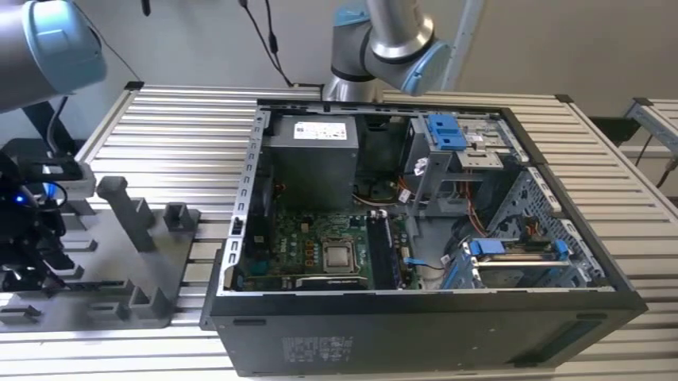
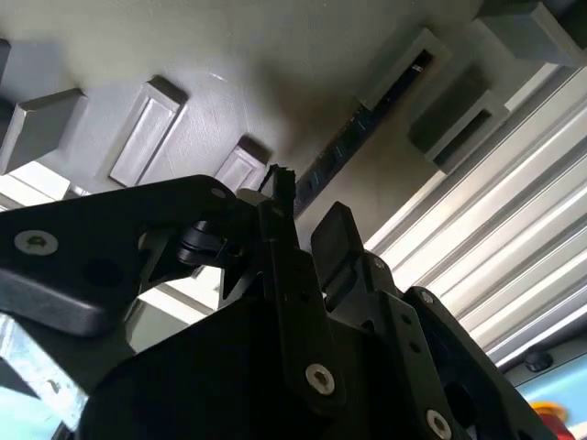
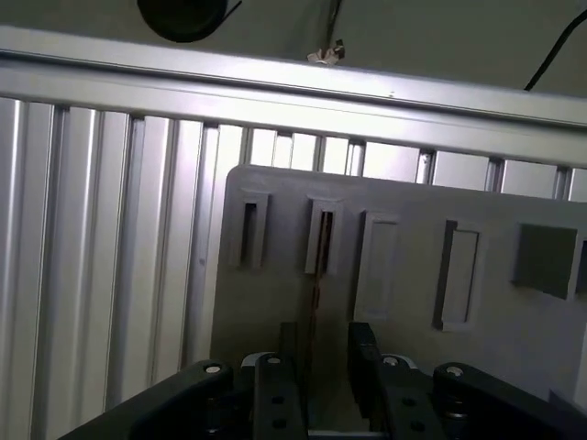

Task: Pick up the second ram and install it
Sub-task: 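Pick up the second ram and move it above second insertion slot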

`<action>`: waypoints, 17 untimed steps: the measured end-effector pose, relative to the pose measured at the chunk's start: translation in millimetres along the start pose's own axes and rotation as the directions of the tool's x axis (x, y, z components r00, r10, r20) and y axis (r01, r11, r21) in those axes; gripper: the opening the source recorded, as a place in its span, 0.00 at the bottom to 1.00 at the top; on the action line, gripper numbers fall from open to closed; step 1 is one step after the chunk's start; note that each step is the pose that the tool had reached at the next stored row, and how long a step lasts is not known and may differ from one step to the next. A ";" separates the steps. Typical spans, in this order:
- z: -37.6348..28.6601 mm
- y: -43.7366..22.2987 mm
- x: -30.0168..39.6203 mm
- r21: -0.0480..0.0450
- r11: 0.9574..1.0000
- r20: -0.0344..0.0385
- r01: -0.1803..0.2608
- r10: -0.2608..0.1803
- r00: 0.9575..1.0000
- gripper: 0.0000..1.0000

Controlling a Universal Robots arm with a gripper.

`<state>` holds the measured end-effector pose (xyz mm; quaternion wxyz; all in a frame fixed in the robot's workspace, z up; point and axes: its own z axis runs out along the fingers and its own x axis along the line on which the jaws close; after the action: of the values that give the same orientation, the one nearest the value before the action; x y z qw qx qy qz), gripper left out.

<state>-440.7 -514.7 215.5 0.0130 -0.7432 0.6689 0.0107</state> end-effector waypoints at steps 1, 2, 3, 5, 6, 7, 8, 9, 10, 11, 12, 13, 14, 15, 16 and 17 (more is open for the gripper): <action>0.6 0.1 0.0 0.006 1.000 0.000 0.003 -0.003 1.000 0.36; 1.4 0.4 0.1 0.010 1.000 -0.001 0.006 -0.006 1.000 0.36; 2.4 0.8 0.1 0.011 1.000 -0.001 0.008 -0.008 1.000 0.36; 4.2 2.5 -0.1 0.010 1.000 -0.004 0.009 -0.009 1.000 0.36; 5.1 3.1 -0.1 0.010 1.000 -0.005 0.010 -0.009 1.000 0.36; 5.6 3.9 -0.2 0.010 1.000 -0.006 0.010 -0.010 1.000 0.36; 6.3 4.6 -0.2 0.010 1.000 -0.007 0.010 -0.010 1.000 0.36; 7.2 5.3 -0.3 0.010 1.000 -0.009 0.011 -0.011 1.000 0.36; 8.0 5.8 -0.4 0.009 1.000 -0.011 0.011 -0.011 1.000 0.36; 8.9 6.0 -0.4 0.009 1.000 -0.012 0.011 -0.011 1.000 0.36; 9.6 6.1 -0.3 0.009 1.000 -0.013 0.012 -0.012 1.000 0.36; 10.5 6.1 -0.3 0.009 1.000 -0.013 0.012 -0.012 1.000 0.36; 11.1 6.2 -0.3 0.009 1.000 -0.014 0.012 -0.012 1.000 0.36; 11.9 6.2 -0.3 0.009 1.000 -0.014 0.012 -0.012 1.000 0.36; 12.6 6.2 -0.3 0.009 1.000 -0.014 0.012 -0.012 1.000 0.36; 13.5 6.2 -0.3 0.009 1.000 -0.014 0.012 -0.012 1.000 0.36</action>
<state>-446.9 -514.6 202.0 0.0117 -0.7472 0.6645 0.0025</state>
